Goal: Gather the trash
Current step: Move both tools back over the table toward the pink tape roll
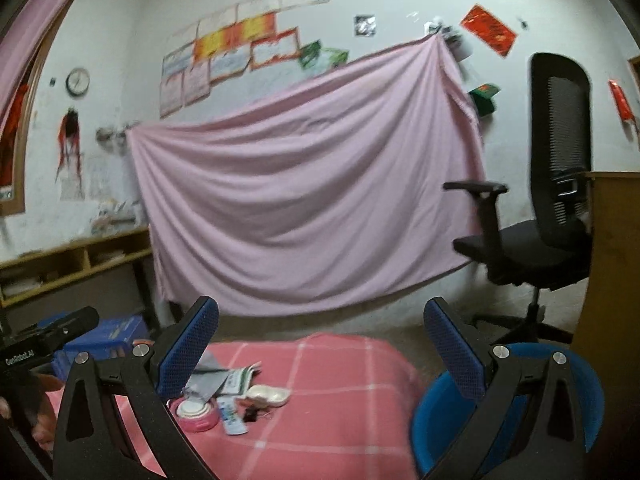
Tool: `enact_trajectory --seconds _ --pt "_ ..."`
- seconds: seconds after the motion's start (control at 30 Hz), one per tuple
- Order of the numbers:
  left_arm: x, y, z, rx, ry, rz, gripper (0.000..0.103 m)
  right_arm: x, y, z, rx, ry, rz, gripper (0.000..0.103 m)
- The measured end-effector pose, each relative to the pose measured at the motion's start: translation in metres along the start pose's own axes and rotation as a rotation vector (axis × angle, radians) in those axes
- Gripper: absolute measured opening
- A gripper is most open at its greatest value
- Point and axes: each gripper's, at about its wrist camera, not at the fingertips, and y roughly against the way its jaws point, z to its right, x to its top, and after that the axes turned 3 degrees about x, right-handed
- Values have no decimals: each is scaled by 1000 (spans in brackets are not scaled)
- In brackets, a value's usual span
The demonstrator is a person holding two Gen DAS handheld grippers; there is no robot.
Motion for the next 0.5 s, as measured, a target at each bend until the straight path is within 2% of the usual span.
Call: enact_trajectory --seconds 0.23,0.3,0.37,0.43,0.5 --pt "-15 -26 -17 -34 -15 -143 100 -15 -44 -20 16 17 -163 103" --pt "-17 -31 -19 -50 -16 -183 99 -23 -54 -20 19 14 -219 92" --pt "-18 -38 -19 -78 -5 -228 94 -31 -61 -20 33 9 -274 81" --pt "-18 -46 -18 -114 7 -272 84 -39 -72 -21 41 14 -347 77" --pt "-18 -52 -16 -151 11 -314 69 -45 -79 -22 54 19 -399 68"
